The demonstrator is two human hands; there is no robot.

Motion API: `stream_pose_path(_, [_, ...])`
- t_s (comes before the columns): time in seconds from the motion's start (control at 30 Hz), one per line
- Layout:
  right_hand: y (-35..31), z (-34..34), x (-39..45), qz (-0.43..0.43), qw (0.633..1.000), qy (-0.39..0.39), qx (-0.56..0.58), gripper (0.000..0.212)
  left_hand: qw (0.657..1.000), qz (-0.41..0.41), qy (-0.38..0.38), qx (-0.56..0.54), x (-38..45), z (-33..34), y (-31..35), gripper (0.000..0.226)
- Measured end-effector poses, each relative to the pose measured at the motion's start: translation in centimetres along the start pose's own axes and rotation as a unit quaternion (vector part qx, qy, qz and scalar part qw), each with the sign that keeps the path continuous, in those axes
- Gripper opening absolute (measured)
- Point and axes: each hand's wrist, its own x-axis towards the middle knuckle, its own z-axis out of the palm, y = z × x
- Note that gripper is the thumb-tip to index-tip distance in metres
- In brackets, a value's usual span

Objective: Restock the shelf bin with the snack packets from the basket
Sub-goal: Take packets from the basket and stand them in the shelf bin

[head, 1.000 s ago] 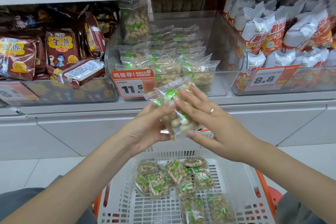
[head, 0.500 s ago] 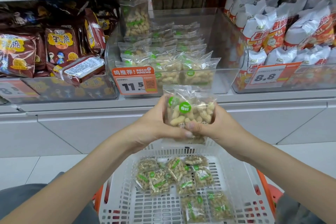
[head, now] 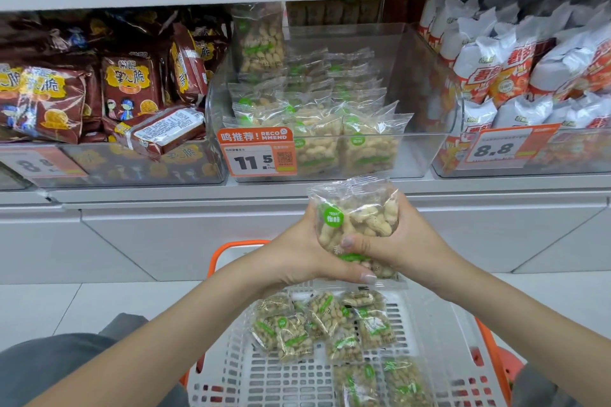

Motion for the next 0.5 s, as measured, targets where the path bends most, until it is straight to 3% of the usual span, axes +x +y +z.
stream_pose_path(0.13, [0.1, 0.0, -0.1, 0.012, 1.000, 0.021, 0.002, 0.070, 0.999, 0.006, -0.033, -0.008, -0.1, 0.4, 0.2, 0.071])
stream_pose_path(0.37, [0.1, -0.8, 0.6, 0.052, 0.998, -0.038, -0.023, 0.082, 1.000, 0.008, 0.009, -0.017, 0.5, 0.0, 0.0, 0.089])
stream_pose_path(0.5, [-1.7, -0.9, 1.0, 0.029, 0.999, 0.026, -0.027, 0.083, 0.998, 0.036, 0.051, 0.005, 0.3, -0.4, 1.8, 0.082])
